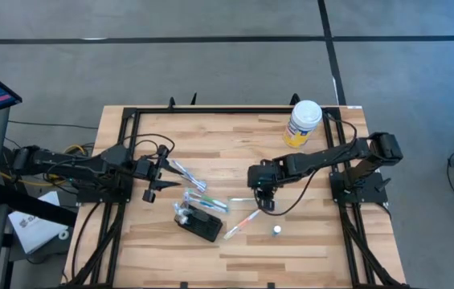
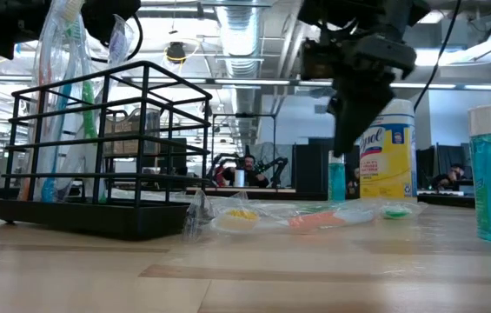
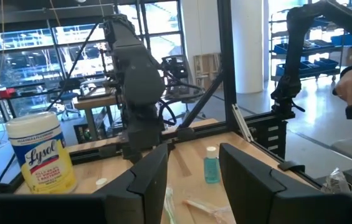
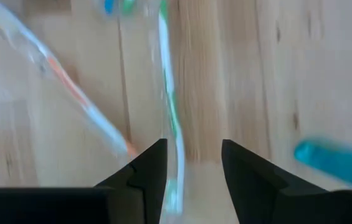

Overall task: Pick & Place toothbrushing station
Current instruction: Put the green toothbrush into the mesh organizer

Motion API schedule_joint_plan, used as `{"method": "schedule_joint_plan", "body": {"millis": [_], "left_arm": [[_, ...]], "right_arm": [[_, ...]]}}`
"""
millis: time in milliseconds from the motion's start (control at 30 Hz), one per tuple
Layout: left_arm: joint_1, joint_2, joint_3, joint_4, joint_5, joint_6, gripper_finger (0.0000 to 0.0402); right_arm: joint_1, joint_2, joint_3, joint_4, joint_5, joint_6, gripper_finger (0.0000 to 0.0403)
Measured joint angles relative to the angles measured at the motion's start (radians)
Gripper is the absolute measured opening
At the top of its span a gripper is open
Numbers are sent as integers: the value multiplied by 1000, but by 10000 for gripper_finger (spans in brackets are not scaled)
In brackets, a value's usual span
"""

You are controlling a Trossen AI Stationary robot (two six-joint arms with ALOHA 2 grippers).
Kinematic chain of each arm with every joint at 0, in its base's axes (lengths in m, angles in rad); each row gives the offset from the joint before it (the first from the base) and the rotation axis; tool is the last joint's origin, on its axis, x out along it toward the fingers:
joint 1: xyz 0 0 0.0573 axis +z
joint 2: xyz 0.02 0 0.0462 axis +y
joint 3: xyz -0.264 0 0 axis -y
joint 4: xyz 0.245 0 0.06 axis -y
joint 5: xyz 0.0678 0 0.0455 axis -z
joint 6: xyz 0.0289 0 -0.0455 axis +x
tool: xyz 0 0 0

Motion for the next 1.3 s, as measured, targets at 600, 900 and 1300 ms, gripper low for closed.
{"method": "schedule_joint_plan", "body": {"millis": [600,900,1300], "left_arm": [[0,0,0,-1,0,-1,138],[0,0,0,-2,0,-23,138],[0,0,0,-2,0,-27,138]], "right_arm": [[53,13,0,-113,0,124,137],[54,26,-31,-122,0,145,138],[69,134,-31,-158,-26,168,143]]}}
